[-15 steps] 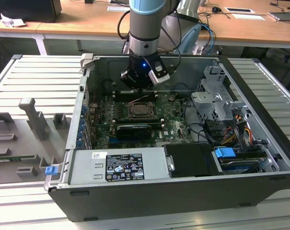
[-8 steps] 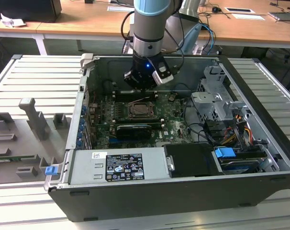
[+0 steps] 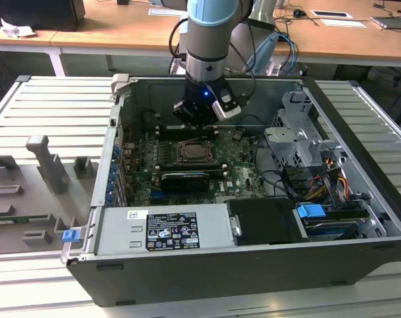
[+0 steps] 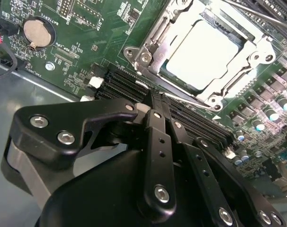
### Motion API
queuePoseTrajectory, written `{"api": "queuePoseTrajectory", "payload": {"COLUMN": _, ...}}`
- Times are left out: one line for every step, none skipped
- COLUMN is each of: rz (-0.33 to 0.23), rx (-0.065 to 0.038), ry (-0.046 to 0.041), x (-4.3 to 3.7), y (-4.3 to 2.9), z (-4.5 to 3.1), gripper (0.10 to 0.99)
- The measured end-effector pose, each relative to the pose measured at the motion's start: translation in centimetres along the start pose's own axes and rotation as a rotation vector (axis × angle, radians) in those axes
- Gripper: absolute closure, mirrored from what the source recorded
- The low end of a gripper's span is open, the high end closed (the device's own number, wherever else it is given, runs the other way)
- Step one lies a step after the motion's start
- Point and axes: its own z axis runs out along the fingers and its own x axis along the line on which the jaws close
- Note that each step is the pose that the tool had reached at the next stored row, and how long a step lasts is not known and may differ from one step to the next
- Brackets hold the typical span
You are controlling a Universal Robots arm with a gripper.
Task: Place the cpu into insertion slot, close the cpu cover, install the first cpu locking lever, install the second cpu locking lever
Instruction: 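Install the first cpu locking lever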
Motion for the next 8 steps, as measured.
{"api": "queuePoseTrajectory", "payload": {"rz": 0.000, "rx": 0.000, "ry": 0.0000, "x": -0.03, "y": -0.01, "z": 0.04, "gripper": 0.980}}
{"api": "queuePoseTrajectory", "payload": {"rz": 0.000, "rx": 0.000, "ry": 0.0000, "x": -0.07, "y": -0.01, "z": 0.10, "gripper": 0.980}}
{"api": "queuePoseTrajectory", "payload": {"rz": 0.000, "rx": 0.000, "ry": 0.0000, "x": -0.07, "y": -0.02, "z": 0.11, "gripper": 0.980}}
{"api": "queuePoseTrajectory", "payload": {"rz": 0.000, "rx": 0.000, "ry": 0.0000, "x": -0.08, "y": -0.02, "z": 0.13, "gripper": 0.980}}
{"api": "queuePoseTrajectory", "payload": {"rz": 0.000, "rx": 0.000, "ry": 0.0000, "x": -0.09, "y": -0.02, "z": 0.16, "gripper": 0.980}}
{"api": "queuePoseTrajectory", "payload": {"rz": 0.000, "rx": 0.000, "ry": 0.0000, "x": -0.10, "y": -0.02, "z": 0.17, "gripper": 0.980}}
{"api": "queuePoseTrajectory", "payload": {"rz": 0.000, "rx": 0.000, "ry": 0.0000, "x": -0.09, "y": -0.02, "z": 0.18, "gripper": 0.980}}
{"api": "queuePoseTrajectory", "payload": {"rz": 0.000, "rx": 0.000, "ry": -0.0001, "x": -0.10, "y": -0.02, "z": 0.23, "gripper": 0.980}}
